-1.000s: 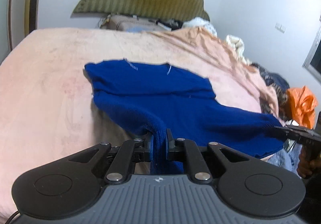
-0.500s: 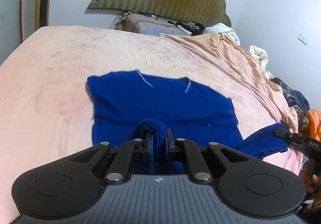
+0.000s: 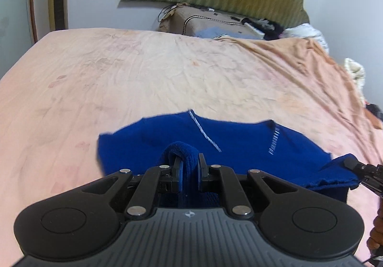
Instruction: Fold small clothes
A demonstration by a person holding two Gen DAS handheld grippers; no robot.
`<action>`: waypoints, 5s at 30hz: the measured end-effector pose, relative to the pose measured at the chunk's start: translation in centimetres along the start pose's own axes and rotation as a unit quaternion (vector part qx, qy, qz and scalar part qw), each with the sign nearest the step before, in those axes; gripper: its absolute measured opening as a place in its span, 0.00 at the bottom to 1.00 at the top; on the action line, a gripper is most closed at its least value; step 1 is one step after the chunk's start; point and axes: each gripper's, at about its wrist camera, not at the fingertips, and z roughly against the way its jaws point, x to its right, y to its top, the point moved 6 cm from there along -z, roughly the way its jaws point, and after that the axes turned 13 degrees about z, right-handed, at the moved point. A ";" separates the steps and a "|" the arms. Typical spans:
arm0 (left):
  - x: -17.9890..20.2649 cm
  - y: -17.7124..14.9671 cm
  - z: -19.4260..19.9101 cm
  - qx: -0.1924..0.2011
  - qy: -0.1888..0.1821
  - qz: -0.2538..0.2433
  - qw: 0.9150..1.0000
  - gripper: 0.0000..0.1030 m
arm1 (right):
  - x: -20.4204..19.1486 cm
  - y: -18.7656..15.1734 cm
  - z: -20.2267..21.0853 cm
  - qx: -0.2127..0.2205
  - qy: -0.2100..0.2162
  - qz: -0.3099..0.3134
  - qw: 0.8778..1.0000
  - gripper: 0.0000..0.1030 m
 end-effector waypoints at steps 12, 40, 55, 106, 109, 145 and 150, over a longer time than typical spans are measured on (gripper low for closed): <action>-5.6 4.3 -5.4 0.034 0.058 0.085 0.994 0.82 | 6.3 2.4 -7.3 0.024 -0.142 -0.024 0.989 0.48; -8.6 -6.7 0.8 0.003 0.001 -0.085 0.996 0.71 | 3.7 -3.6 0.5 -0.026 -0.183 0.113 0.976 0.66; -10.5 -6.9 4.4 -0.020 -0.059 -0.018 0.998 0.03 | 0.7 -7.9 4.8 -0.063 -0.162 0.110 0.979 0.04; -2.1 -5.5 -5.4 0.089 0.178 -0.113 0.973 0.68 | -4.0 -9.6 -6.2 -0.073 -0.258 0.236 0.934 1.00; -1.9 -5.9 -4.0 0.081 0.165 -0.087 0.979 0.68 | -3.9 -9.6 -6.3 -0.071 -0.257 0.235 0.935 1.00; -1.8 -12.1 -2.5 0.125 0.128 -0.049 0.983 0.99 | -3.6 -9.6 -6.3 -0.067 -0.247 0.219 0.941 1.00; -1.7 -12.1 -2.5 0.125 0.128 -0.049 0.983 0.99 | -3.4 -9.5 -6.3 -0.067 -0.248 0.220 0.941 1.00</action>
